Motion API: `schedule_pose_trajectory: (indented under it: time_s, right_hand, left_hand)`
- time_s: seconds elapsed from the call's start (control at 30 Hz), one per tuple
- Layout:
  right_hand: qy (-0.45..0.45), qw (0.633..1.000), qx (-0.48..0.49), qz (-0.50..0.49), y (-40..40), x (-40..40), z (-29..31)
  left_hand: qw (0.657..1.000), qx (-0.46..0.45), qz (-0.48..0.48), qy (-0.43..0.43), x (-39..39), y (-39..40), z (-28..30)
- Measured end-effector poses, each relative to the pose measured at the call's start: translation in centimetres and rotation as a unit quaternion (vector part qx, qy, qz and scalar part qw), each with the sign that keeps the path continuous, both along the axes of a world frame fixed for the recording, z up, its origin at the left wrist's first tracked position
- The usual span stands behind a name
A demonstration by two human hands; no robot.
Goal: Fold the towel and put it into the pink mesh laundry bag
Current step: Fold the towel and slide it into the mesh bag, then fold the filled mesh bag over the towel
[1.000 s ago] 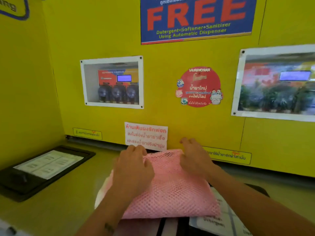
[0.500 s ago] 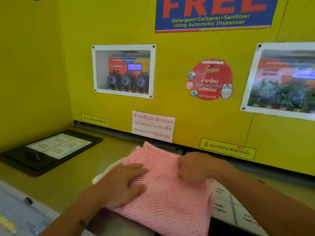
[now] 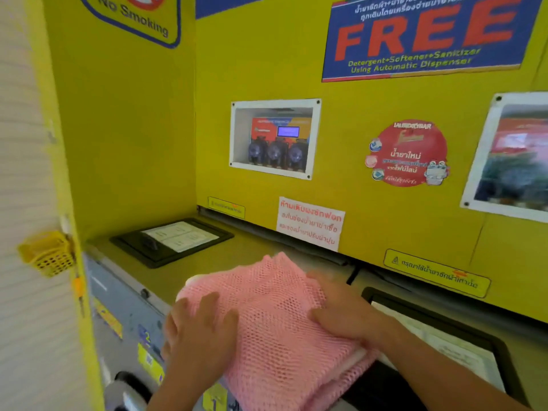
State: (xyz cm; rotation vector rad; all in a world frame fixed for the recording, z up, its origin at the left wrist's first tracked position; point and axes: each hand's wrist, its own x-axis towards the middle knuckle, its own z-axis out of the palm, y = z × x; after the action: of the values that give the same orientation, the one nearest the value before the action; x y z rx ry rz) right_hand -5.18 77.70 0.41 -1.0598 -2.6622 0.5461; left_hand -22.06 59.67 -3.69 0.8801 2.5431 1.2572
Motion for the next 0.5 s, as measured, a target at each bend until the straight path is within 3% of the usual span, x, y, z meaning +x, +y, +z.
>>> schedule_pose_trajectory:
  time_s: [0.17, 0.5]
  right_hand:
    - [0.024, 0.999, 0.021, 0.043, -3.3, -0.2, -2.0]
    - [0.107, 0.980, -0.083, 0.143, -9.2, 2.3, -1.6]
  left_hand:
    - [0.981, 0.087, 0.032, -0.168, 3.7, -3.7, -1.1]
    - [0.966, 0.236, 0.057, -0.083, 9.2, -9.5, -1.4]
